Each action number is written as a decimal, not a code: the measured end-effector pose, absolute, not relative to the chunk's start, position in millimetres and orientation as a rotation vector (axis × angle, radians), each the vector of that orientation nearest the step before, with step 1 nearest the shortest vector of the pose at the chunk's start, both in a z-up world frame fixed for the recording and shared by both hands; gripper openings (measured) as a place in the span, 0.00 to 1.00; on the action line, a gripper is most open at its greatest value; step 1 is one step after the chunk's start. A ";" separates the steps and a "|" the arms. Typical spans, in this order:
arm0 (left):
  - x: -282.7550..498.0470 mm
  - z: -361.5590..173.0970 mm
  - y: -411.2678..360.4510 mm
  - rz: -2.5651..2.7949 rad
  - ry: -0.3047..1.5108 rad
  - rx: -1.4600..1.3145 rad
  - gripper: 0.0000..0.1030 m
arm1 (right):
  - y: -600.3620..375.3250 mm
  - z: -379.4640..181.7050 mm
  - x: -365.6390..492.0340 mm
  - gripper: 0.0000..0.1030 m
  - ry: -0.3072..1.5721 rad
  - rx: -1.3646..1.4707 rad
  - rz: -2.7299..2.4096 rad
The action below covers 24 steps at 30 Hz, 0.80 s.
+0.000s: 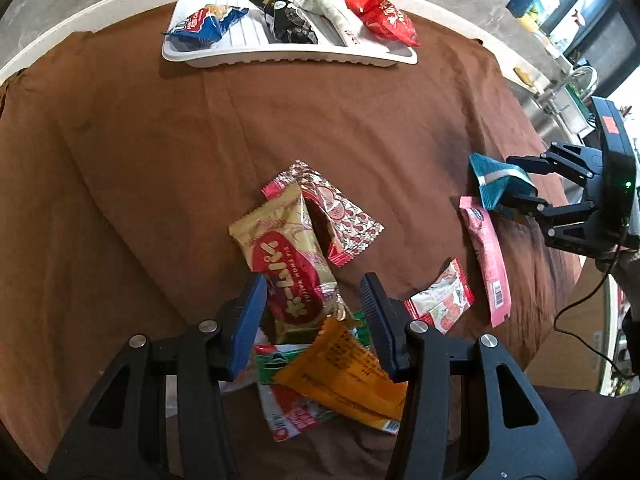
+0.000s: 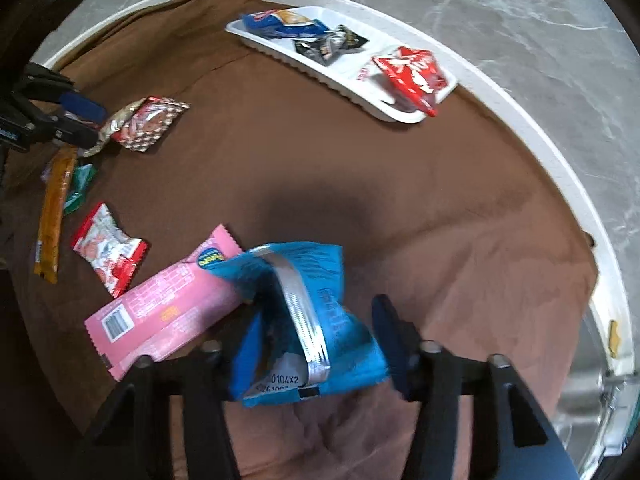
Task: Organize snacks
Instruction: 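Lift the blue foil bag with the right gripper while the left approaches the beige wafer packet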
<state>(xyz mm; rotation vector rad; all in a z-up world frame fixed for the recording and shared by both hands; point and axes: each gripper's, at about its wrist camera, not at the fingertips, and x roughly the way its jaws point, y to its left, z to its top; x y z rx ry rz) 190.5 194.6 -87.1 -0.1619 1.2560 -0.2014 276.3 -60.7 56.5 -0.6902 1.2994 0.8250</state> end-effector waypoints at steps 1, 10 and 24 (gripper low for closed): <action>190.1 -88.4 192.1 -0.192 1.255 -0.155 0.45 | -61.0 56.0 277.4 0.42 1.302 -0.680 0.832; 190.3 -105.3 202.2 -0.097 1.292 -0.183 0.45 | -68.5 57.7 278.8 0.37 1.314 -0.590 0.846; 191.7 -108.1 220.1 -0.131 1.237 -0.311 0.27 | -79.2 58.3 289.1 0.32 1.374 -0.420 0.784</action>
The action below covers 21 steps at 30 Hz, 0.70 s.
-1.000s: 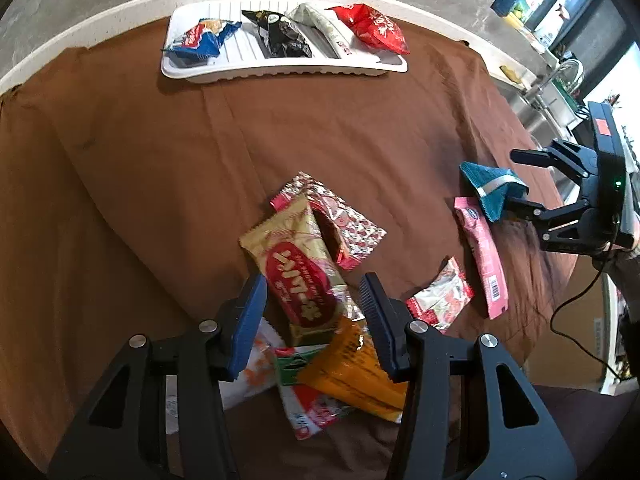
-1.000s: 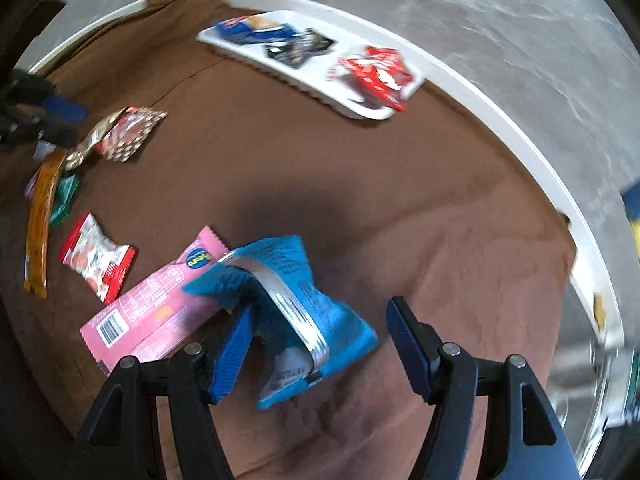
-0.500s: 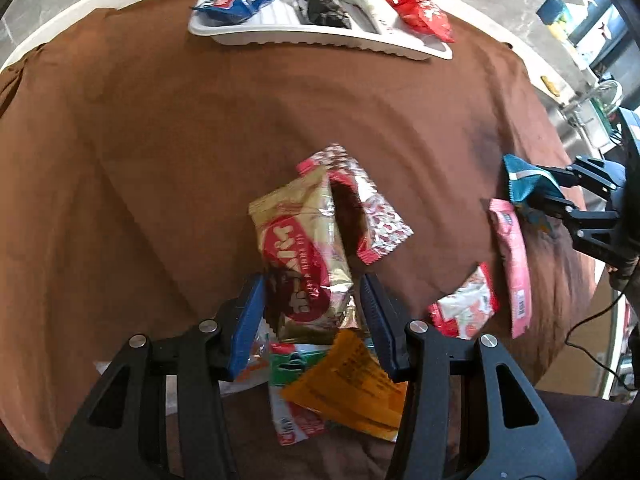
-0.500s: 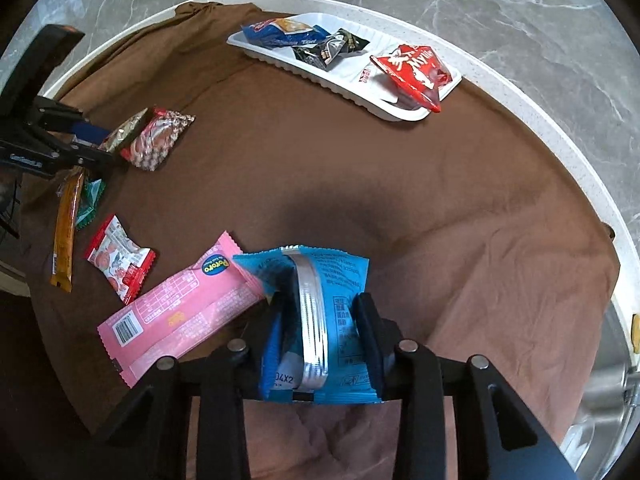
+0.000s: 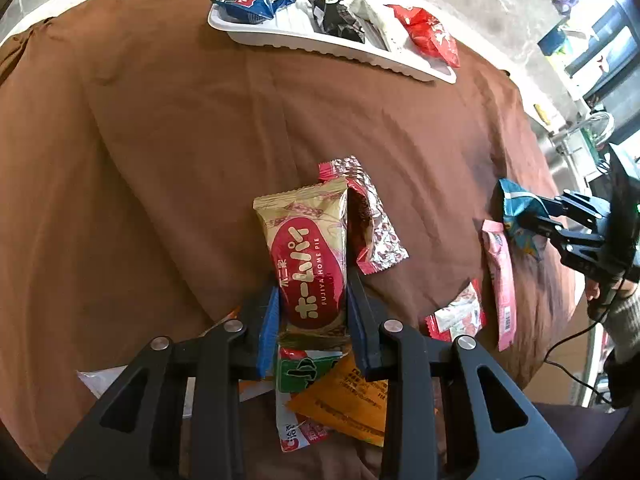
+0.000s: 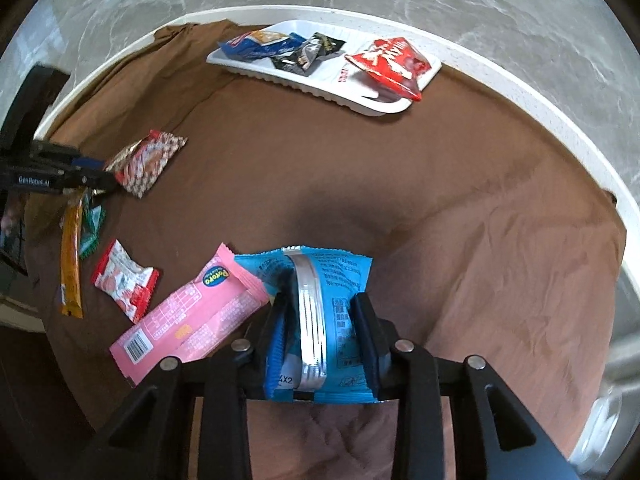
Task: Organize snacks
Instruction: 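Lift the blue foil bag with the right gripper while the left approaches the beige wafer packet, then lower the beige wafer packet into the tray with the left gripper while the right lowers the blue bag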
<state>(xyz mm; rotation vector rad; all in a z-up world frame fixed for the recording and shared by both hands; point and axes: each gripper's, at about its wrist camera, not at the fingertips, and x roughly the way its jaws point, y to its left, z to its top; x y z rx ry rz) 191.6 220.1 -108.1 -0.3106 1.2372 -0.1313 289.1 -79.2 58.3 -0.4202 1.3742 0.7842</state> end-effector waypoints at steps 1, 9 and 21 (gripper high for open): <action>190.9 -106.6 221.9 -0.128 1.229 -0.315 0.27 | -80.6 58.1 290.9 0.32 1.384 -0.394 0.779; 194.3 -81.7 236.8 -0.132 1.159 -0.349 0.27 | -103.5 64.5 315.5 0.31 1.458 -0.073 0.714; 227.8 -52.8 256.7 -0.173 1.088 -0.371 0.27 | -88.3 77.6 355.6 0.31 1.466 0.236 0.699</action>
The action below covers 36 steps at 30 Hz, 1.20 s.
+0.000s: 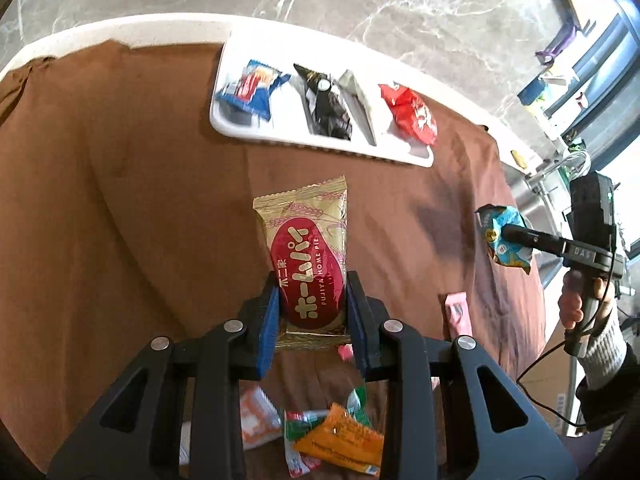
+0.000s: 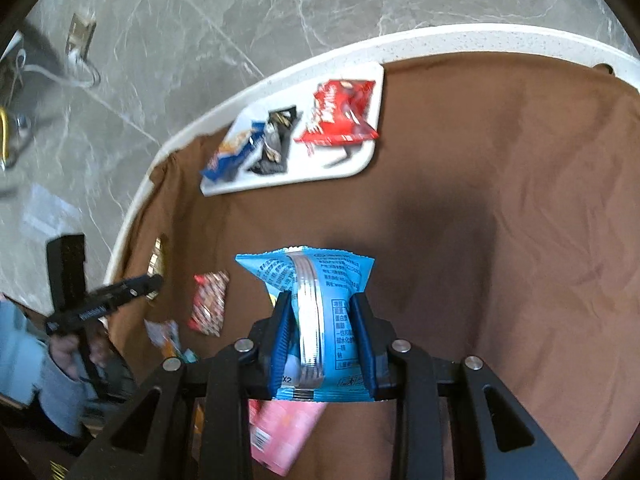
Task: Organize snacks
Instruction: 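Lower the beige wafer packet into the tray with the left gripper while the right lowers the blue bag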
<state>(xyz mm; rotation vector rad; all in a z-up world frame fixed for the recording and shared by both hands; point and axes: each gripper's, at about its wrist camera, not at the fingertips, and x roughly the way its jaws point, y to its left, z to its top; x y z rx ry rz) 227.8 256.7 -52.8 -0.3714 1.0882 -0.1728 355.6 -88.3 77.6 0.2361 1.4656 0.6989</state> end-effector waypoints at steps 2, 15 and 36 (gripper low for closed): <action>237.6 -50.7 257.9 -0.175 1.080 -0.365 0.27 | -79.2 78.8 365.3 0.31 1.455 0.267 0.697; 332.9 -38.6 266.8 -0.223 1.034 -0.322 0.27 | -8.2 69.4 437.7 0.31 1.413 0.360 0.695; 461.8 -88.2 249.5 -0.188 1.093 -0.198 0.28 | 69.4 3.6 504.7 0.35 1.452 0.293 0.627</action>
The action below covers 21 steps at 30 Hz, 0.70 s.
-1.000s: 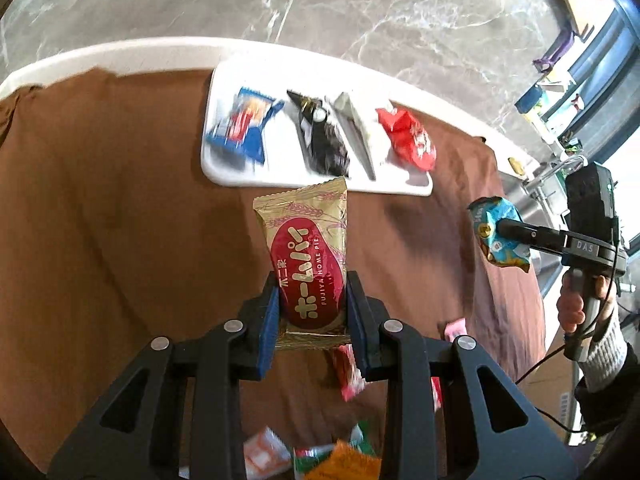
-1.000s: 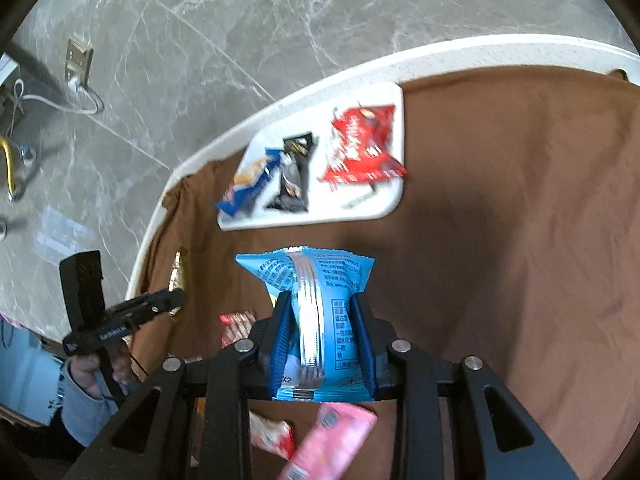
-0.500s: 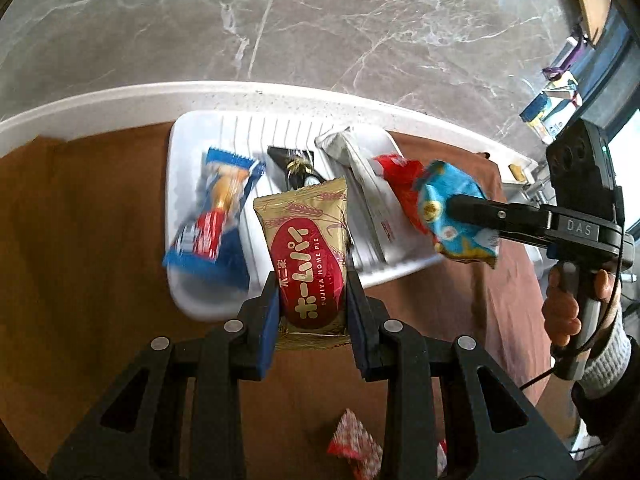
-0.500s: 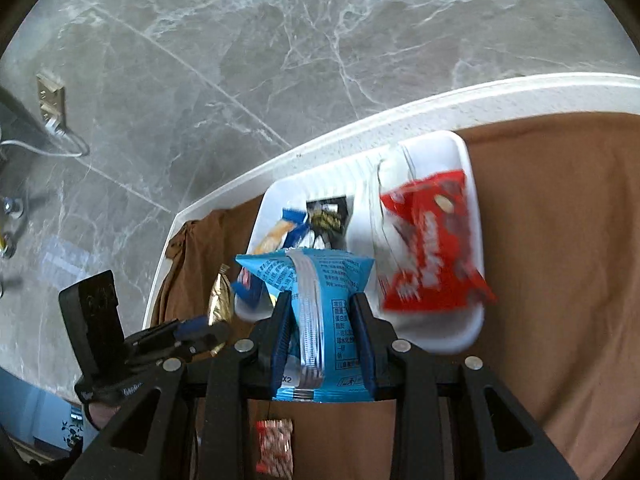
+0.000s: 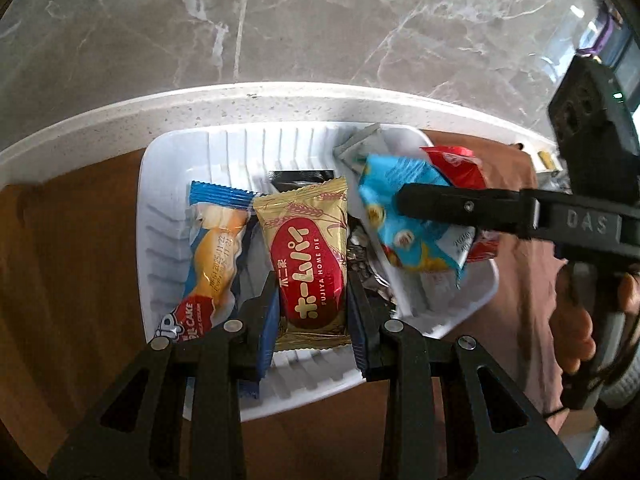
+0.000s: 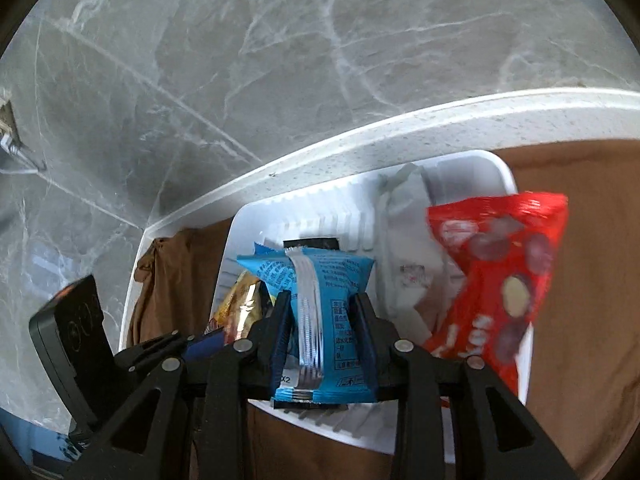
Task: Organize snacks
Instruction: 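Lower the beige wafer packet into the tray with the left gripper while the right lowers the blue bag, then open both grippers and withdraw them from the tray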
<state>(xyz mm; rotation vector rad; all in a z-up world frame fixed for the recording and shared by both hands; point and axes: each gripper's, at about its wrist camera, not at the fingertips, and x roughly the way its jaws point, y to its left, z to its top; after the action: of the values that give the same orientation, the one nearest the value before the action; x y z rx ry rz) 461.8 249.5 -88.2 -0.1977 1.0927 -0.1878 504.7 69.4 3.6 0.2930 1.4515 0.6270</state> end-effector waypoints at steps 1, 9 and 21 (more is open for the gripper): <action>460.8 -89.9 246.7 -0.182 1.094 -0.194 0.28 | 71.2 4.3 503.6 0.35 1.445 0.280 0.628; 463.7 -91.4 247.2 -0.154 1.084 -0.208 0.29 | 69.5 10.0 500.4 0.42 1.417 0.261 0.622; 439.3 -58.0 247.5 -0.144 1.012 -0.183 0.42 | 61.2 49.2 481.2 0.43 1.336 0.230 0.643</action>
<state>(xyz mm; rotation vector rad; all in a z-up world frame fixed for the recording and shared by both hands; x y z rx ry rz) 439.3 247.5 -58.0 -0.1832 1.0120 -0.1441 481.2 61.2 49.2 0.2303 1.3358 0.6426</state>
